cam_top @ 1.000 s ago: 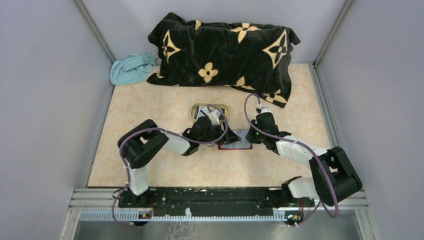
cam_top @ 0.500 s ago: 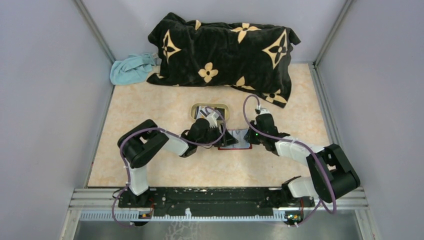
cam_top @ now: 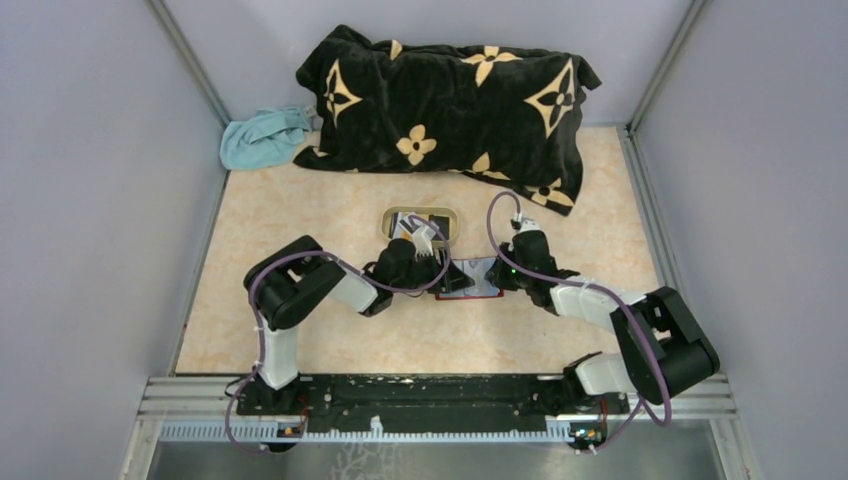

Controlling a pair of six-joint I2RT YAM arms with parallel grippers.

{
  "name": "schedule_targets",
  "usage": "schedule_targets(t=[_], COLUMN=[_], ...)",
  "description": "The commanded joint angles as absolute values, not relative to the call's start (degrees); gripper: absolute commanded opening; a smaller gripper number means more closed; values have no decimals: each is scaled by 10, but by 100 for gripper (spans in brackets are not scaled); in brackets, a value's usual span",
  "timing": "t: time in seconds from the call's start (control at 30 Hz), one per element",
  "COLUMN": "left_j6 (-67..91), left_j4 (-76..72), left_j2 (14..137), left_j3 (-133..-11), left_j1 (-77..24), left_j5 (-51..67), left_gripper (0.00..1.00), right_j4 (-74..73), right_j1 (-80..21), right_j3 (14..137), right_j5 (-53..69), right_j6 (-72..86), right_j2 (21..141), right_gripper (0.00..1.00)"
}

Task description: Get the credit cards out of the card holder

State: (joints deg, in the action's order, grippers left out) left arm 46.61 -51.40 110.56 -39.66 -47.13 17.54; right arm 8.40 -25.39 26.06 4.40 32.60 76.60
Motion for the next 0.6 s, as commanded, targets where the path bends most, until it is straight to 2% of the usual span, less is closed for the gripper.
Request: schedule_targets(t=[0.0, 0.23, 0.57], left_j6=[459, 484, 491], left_j4=[-599, -665, -660], left_j2=[1147, 1181, 1168], left_j3=[-395, -394, -375], left_j1=[-469, -469, -466], left_j5=[205, 220, 205], left_gripper=[56, 42, 2], right_j4=[73, 76, 89], right_j1=[-258, -258, -258], right_j3=[244, 231, 223], right_j5=[47, 51, 52], right_j6=[330, 336, 337], right_j2=[780, 773, 780], right_gripper=[7, 7, 7])
